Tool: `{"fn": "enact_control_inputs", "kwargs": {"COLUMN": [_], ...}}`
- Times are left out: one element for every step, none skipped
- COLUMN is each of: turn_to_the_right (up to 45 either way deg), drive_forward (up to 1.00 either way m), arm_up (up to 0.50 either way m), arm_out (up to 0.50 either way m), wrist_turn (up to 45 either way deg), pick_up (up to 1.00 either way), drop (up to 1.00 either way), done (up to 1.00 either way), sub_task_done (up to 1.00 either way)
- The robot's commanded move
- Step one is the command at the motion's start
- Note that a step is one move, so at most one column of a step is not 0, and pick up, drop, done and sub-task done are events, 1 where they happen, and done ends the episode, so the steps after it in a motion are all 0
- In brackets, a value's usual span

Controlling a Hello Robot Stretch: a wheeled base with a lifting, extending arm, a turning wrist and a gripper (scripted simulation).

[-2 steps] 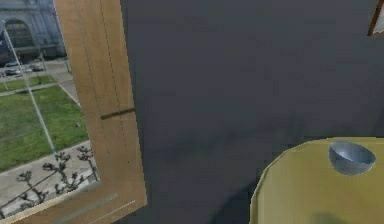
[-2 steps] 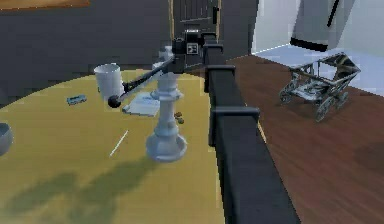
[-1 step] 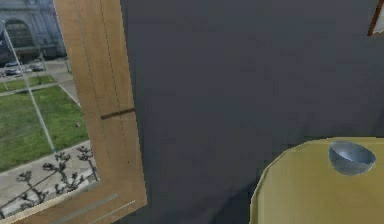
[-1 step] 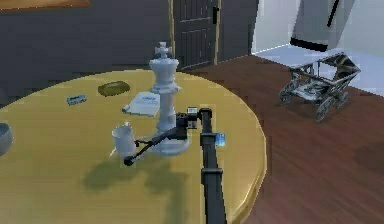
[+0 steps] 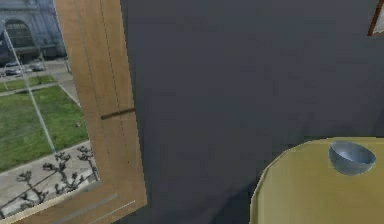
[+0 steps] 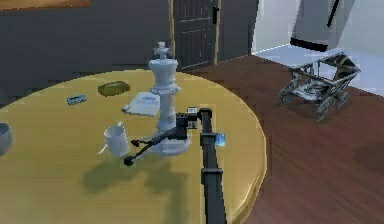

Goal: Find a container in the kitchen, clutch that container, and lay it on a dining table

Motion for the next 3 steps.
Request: {"fn": "enact_control_inputs", "kwargs": {"turn_to_the_right": [0.0, 0.0, 0.0], "drive_forward": [0.0, 0.0, 0.0], "arm_up": [0.1, 0.0, 0.0], "arm_out": [0.0, -0.08, 0.0], "wrist_turn": [0.0, 0.0, 0.0], "pick_up": [0.0, 0.0, 0.0], "drop": [0.0, 0.0, 0.0], "done": [0.0, 0.0, 1.0], "sub_task_done": [0.0, 0.0, 0.0]}}
